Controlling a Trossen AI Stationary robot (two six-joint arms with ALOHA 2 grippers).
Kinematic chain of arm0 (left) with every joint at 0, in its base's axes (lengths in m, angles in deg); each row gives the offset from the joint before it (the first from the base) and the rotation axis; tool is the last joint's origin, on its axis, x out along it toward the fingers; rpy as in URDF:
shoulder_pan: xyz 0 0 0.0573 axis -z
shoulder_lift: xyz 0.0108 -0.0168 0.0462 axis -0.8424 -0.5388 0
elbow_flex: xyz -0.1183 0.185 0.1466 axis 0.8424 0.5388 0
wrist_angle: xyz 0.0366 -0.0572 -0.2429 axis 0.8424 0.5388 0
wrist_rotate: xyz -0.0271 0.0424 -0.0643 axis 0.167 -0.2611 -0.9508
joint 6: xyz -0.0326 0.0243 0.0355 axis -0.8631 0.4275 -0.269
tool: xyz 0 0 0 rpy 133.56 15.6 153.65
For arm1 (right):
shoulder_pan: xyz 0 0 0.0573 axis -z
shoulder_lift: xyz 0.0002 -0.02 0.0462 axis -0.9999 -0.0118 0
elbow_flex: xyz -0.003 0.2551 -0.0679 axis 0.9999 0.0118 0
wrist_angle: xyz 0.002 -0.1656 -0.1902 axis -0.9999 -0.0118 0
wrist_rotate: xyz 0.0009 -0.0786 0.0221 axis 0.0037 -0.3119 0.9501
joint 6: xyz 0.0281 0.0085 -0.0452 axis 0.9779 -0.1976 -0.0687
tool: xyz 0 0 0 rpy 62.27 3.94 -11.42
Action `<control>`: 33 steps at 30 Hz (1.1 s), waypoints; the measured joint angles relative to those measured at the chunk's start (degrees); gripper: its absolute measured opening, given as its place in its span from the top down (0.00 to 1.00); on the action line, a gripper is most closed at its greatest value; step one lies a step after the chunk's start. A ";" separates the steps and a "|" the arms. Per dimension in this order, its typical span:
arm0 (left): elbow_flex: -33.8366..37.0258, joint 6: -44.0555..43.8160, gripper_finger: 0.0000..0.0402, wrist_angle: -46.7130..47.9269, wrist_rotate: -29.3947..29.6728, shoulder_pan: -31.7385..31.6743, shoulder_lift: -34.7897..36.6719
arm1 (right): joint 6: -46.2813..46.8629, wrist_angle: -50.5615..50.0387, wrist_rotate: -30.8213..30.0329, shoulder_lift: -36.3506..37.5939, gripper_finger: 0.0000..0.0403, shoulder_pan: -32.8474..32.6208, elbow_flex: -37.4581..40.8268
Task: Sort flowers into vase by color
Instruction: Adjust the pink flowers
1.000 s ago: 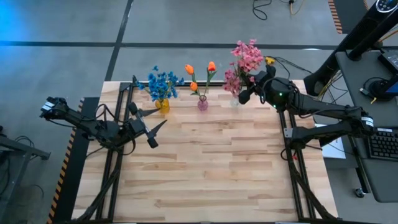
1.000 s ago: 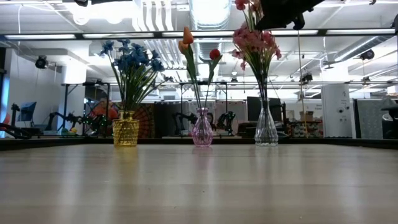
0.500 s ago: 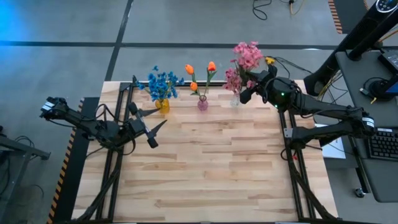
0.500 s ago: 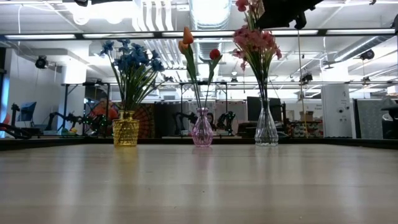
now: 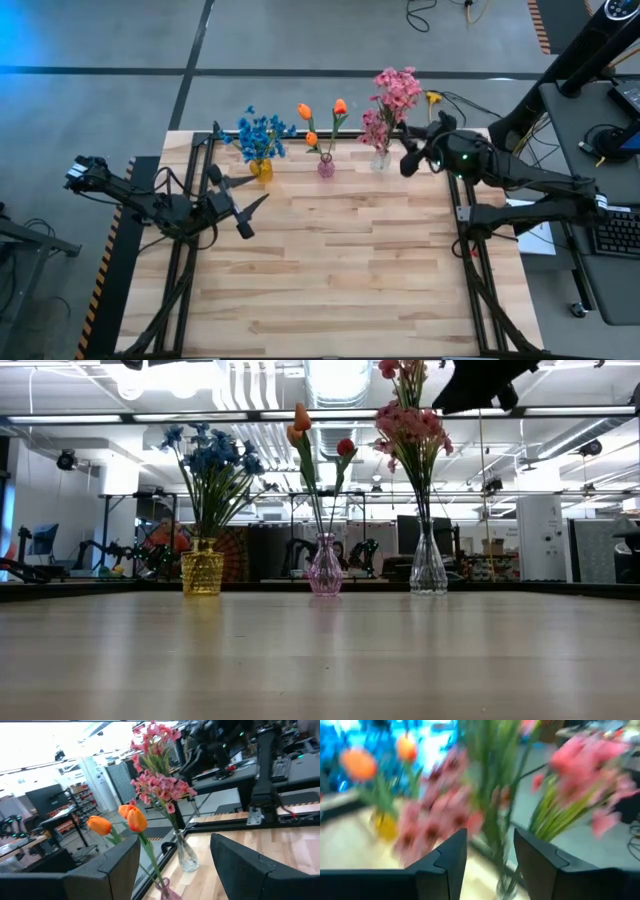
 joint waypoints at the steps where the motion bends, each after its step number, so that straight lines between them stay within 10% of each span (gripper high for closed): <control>1: 0.00 -0.02 0.44 -0.02 -0.83 0.00 0.00 | -0.08 -1.92 0.89 -0.05 0.62 -0.47 0.10; 9: 0.00 -2.76 0.44 -0.64 -8.45 0.02 -1.13 | -0.54 -2.57 1.79 -0.52 0.64 -3.67 8.78; 33: 0.00 4.44 0.44 -3.91 -2.73 -0.26 -5.29 | -22.20 45.03 -13.13 -13.01 0.56 -1.58 25.57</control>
